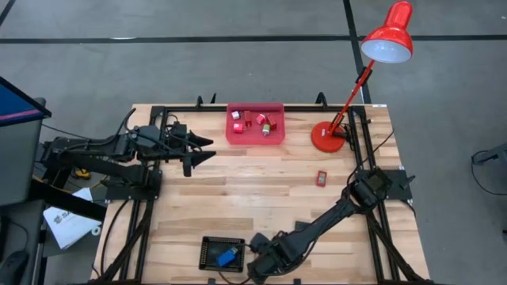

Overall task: Pick & Place Office items
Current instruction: Put the bottom red digital timer into the black bin

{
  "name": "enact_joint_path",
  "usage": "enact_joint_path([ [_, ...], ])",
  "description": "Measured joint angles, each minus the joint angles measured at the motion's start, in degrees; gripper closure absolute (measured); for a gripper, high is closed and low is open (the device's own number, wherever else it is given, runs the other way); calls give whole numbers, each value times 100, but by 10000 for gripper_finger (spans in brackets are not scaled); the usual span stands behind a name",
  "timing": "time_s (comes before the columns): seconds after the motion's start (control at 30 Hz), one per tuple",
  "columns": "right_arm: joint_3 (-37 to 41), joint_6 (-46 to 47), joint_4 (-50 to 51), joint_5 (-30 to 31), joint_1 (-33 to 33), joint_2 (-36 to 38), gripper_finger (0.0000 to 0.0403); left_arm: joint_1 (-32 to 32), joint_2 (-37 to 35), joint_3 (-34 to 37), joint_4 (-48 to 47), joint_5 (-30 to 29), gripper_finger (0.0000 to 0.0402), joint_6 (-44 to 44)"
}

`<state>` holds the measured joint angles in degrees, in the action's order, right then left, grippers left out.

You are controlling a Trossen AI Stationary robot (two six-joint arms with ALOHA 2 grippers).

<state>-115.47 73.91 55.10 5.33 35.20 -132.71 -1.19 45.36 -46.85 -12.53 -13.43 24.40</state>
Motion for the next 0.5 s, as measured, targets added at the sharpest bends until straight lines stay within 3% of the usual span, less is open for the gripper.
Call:
enact_joint_path([
  [0.5, -11, 106, -185, -113, 0, -493, 61, 0, 0, 0, 15, 92, 161, 27],
])
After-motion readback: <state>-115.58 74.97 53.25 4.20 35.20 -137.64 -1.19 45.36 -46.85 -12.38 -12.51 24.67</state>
